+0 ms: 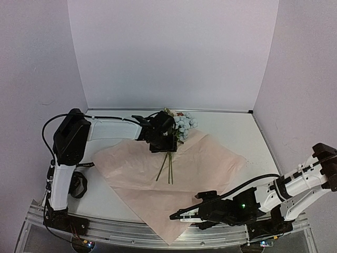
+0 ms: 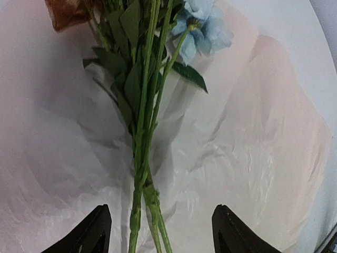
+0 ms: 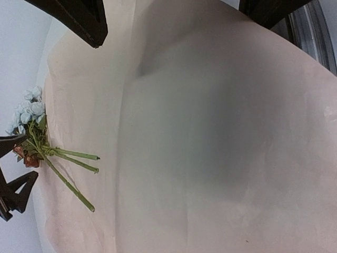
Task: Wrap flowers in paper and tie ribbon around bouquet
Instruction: Adjust the fake flower with the flattened wrapping paper.
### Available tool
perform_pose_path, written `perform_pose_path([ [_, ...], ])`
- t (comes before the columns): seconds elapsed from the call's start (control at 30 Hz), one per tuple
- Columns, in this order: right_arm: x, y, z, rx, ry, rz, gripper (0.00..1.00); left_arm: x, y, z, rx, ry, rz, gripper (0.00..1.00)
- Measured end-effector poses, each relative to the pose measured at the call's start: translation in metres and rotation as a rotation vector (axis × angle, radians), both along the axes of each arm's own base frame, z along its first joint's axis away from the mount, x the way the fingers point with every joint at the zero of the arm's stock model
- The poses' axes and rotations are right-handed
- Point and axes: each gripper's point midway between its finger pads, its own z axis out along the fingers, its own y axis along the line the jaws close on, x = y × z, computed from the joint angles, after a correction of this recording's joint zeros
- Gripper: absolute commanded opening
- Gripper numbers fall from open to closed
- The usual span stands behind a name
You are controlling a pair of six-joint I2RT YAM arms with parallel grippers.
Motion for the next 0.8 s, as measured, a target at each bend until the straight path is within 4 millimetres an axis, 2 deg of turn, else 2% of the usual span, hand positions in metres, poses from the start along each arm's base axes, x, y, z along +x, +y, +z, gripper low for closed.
perform_pose_path([
  [0.07,0.0,-0.001,0.0,-0.003,0.003,-0.005,0.87,0.01,-0.004,-0.002,0.024,-0.02,0.007,0.61],
  [0.2,-0.001,-0.003,-0.001,-0.008,0.01,-0.009,0.86,0.018,-0.002,-0.02,0.092,-0.018,0.023,0.53],
  [0.37,-0.001,-0.005,-0.003,-0.015,0.017,-0.017,0.85,0.013,0.004,-0.041,0.158,0.005,0.012,0.48],
  [0.43,-0.001,-0.006,-0.003,-0.015,0.019,-0.019,0.85,0.012,0.002,-0.044,0.167,0.006,0.002,0.47],
  [0.67,-0.001,-0.004,-0.001,-0.008,0.024,-0.028,0.85,0.012,-0.008,-0.047,0.164,0.0,-0.014,0.31],
  [0.8,-0.001,-0.005,-0.001,-0.01,0.027,-0.033,0.85,0.013,-0.013,-0.048,0.163,-0.006,-0.023,0.18],
])
